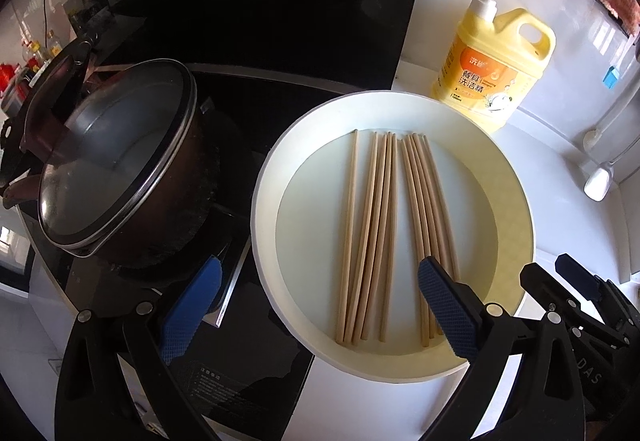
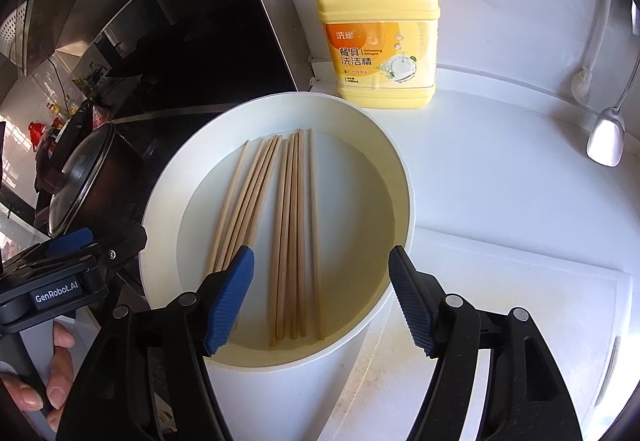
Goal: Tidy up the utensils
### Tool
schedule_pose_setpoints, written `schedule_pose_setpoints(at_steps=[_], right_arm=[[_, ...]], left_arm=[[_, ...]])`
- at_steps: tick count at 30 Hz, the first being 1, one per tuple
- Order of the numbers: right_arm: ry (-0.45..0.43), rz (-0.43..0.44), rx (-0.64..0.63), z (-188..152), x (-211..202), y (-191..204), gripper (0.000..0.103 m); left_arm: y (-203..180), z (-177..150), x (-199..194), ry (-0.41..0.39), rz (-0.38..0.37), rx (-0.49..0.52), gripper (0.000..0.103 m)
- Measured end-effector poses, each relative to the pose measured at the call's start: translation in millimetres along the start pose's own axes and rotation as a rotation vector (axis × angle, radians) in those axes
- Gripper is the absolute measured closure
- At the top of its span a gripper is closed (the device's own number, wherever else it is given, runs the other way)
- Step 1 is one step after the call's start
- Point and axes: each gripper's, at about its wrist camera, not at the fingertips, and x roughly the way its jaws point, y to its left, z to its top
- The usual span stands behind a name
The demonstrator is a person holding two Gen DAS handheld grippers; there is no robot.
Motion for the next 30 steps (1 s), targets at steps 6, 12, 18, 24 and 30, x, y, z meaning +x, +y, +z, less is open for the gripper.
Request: schedule_pose_setpoints(at_steps=[6, 12, 18, 24, 30], right_arm=[[-0.001, 0.002, -0.003, -0.2, -1.6, 2.8, 0.036], [0.0, 0.004, -0.005, 0.6, -2.5, 4.5, 0.036], [0.0, 0.002, -0.004, 0.8, -3.7, 5.6, 0.036], [0.005, -0.003, -0.006, 0.8, -4.5, 6.2, 0.036], [0.001, -0.005, -0.014, 1.4, -5.1, 6.8, 0.036]], left_arm=[[2.3, -0.1, -1.9, 0.007, 0.006, -0.012, 0.006], [1.0, 1.0, -2.0, 0.005, 0.009, -0.004, 0.006], [1.3, 1.3, -2.5, 0.001, 0.012, -0.004, 0.006], [-0.7, 0.2, -2.3, 0.004, 0.02, 0.005, 0.006], [-1.4, 0.0, -2.5, 0.001, 0.018, 0.004, 0.006]])
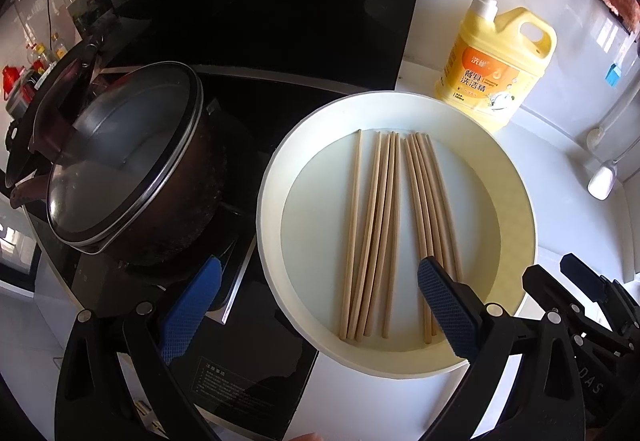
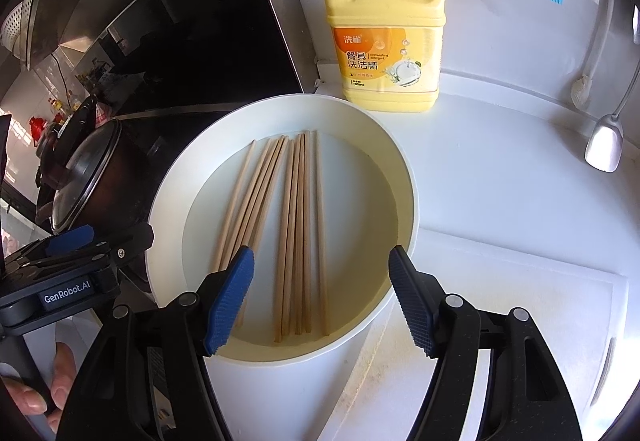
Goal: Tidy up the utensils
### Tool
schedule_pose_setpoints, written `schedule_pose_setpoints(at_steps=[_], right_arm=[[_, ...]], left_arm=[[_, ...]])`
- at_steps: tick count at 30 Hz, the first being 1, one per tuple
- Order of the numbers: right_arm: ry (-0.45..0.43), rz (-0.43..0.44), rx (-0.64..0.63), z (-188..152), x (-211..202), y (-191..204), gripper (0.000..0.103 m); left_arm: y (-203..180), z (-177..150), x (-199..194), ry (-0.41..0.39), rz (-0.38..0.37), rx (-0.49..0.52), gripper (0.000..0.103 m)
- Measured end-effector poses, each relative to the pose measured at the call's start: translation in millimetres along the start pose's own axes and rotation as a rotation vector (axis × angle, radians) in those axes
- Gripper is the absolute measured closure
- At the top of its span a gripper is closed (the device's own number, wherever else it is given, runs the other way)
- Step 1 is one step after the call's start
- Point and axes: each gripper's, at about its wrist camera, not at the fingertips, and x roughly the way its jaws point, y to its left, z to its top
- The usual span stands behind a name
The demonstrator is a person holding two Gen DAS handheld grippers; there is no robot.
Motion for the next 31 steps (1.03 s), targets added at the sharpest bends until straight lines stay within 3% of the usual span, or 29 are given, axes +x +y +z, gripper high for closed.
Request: schedule_pose_setpoints(at_steps=[21, 31], right_arm=[[0.005, 0.004, -0.007, -2.1, 0.9, 6.3, 0.036], [0.008, 0.006, -0.014, -2.6, 2.2, 7.9, 0.036]], left_arm=[[0.4, -1.5, 0.8, 0.002, -0.024, 0.001, 0.006], [0.9, -1.0, 5.3, 0.026, -0.001, -0.008, 0.006]])
